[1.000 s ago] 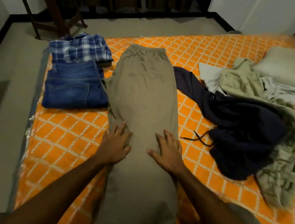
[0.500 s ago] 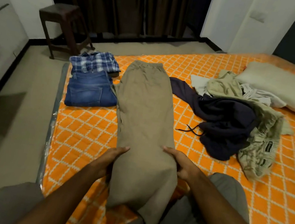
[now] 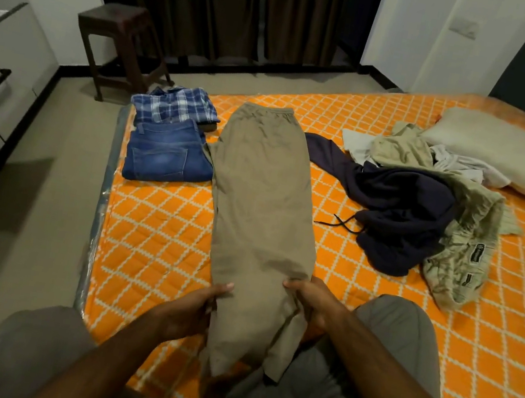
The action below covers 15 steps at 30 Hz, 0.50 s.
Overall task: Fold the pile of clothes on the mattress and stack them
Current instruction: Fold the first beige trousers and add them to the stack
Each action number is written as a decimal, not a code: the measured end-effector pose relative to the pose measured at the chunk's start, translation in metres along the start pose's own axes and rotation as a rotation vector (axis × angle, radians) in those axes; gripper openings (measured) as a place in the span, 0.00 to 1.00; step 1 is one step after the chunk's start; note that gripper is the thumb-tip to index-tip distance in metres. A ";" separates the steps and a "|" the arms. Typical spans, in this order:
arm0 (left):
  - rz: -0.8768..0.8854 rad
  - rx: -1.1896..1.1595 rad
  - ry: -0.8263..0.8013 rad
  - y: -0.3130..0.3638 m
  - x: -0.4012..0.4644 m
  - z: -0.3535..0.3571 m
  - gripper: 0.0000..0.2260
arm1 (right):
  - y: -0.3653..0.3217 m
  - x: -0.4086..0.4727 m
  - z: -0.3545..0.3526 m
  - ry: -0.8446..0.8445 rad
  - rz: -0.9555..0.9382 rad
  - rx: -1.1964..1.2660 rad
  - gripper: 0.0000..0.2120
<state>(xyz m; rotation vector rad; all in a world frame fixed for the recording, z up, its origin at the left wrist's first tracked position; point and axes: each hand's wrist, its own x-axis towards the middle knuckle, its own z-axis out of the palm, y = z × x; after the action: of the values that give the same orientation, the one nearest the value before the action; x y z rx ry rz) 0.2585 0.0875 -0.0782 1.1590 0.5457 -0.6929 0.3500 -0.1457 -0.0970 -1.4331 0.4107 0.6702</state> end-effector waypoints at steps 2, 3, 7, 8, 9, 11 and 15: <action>0.008 -0.015 -0.019 -0.012 0.000 0.006 0.24 | 0.003 -0.004 0.007 -0.005 -0.024 0.051 0.17; 0.038 -0.025 -0.012 -0.013 0.000 0.007 0.26 | 0.002 -0.005 0.008 -0.019 -0.016 0.080 0.17; 0.116 -0.176 0.042 0.000 -0.008 0.012 0.21 | -0.010 -0.012 0.003 -0.051 0.061 0.165 0.19; 0.146 -0.222 0.045 0.009 -0.013 0.015 0.17 | -0.014 -0.016 0.002 -0.081 0.071 0.223 0.17; 0.184 -0.272 0.037 0.015 -0.019 0.019 0.13 | -0.017 -0.022 0.002 -0.124 0.072 0.294 0.16; 0.228 -0.341 0.025 0.024 -0.027 0.023 0.11 | -0.024 -0.037 0.004 -0.231 0.059 0.445 0.16; 0.143 -0.315 0.036 0.013 -0.036 0.023 0.15 | -0.027 -0.063 0.004 -0.346 0.056 0.515 0.16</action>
<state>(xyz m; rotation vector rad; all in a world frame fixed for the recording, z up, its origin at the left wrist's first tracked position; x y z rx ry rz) 0.2447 0.0759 -0.0374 0.9062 0.5735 -0.4447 0.3191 -0.1528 -0.0357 -0.8032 0.3198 0.7745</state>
